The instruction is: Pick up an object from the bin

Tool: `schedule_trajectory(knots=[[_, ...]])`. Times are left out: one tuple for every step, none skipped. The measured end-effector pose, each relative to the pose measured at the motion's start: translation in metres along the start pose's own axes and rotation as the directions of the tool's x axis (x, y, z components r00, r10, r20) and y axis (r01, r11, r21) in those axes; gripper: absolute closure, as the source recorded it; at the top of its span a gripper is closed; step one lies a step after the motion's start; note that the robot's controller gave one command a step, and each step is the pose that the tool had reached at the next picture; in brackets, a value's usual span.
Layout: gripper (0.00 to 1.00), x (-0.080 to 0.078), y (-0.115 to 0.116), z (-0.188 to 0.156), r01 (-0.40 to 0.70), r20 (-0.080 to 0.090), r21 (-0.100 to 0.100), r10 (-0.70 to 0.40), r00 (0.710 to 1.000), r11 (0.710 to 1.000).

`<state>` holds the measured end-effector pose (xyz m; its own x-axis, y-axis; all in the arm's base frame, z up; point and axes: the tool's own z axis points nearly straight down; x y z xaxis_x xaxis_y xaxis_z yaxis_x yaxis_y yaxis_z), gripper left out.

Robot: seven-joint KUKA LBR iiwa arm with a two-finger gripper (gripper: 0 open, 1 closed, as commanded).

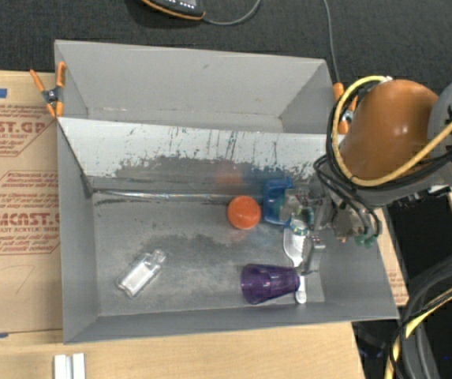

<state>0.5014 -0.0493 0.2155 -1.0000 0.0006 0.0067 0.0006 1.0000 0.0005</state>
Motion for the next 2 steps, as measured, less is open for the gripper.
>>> schedule_trajectory(knots=[[0.00,-0.002,0.000,-0.004,0.001,0.008,0.001,-0.001,1.000,1.000],[0.00,0.017,-0.016,0.139,0.014,0.009,0.001,-0.014,1.000,1.000]])
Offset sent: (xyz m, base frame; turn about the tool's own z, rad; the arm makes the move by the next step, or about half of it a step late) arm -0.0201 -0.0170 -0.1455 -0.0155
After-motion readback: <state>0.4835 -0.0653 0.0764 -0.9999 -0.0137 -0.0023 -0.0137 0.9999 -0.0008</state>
